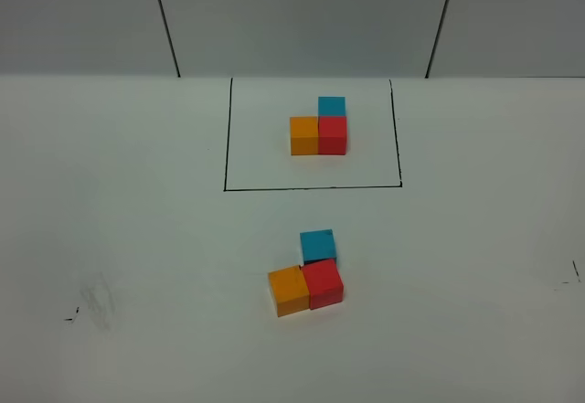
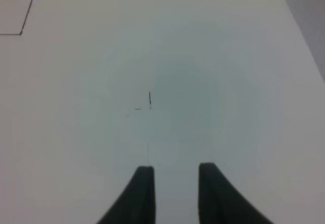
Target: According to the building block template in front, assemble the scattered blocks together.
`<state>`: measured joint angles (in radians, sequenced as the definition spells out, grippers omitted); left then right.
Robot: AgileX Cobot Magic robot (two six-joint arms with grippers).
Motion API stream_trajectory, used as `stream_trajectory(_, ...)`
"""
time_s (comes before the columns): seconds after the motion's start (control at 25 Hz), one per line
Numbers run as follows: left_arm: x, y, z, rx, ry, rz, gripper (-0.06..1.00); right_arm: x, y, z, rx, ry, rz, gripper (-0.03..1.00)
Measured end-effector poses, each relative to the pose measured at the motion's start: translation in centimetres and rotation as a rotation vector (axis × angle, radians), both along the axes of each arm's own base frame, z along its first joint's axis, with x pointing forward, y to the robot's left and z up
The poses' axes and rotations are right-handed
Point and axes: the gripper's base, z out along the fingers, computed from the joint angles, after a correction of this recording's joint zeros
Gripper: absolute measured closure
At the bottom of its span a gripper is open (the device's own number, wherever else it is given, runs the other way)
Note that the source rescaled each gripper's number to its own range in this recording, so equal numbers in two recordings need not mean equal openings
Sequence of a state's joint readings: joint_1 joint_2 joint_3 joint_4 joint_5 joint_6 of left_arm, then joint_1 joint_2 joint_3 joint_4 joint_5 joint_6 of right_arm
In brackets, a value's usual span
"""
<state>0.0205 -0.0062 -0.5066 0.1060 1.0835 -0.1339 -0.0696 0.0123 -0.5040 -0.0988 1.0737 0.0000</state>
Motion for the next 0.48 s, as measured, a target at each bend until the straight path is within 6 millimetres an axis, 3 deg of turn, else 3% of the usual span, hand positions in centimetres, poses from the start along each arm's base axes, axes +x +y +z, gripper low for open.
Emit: stream_trajectory(0.48,0.0,0.0,0.0,0.0,0.0,0.0,0.94,0.0,0.01,0.01,0.001,-0.001,0.001,0.97)
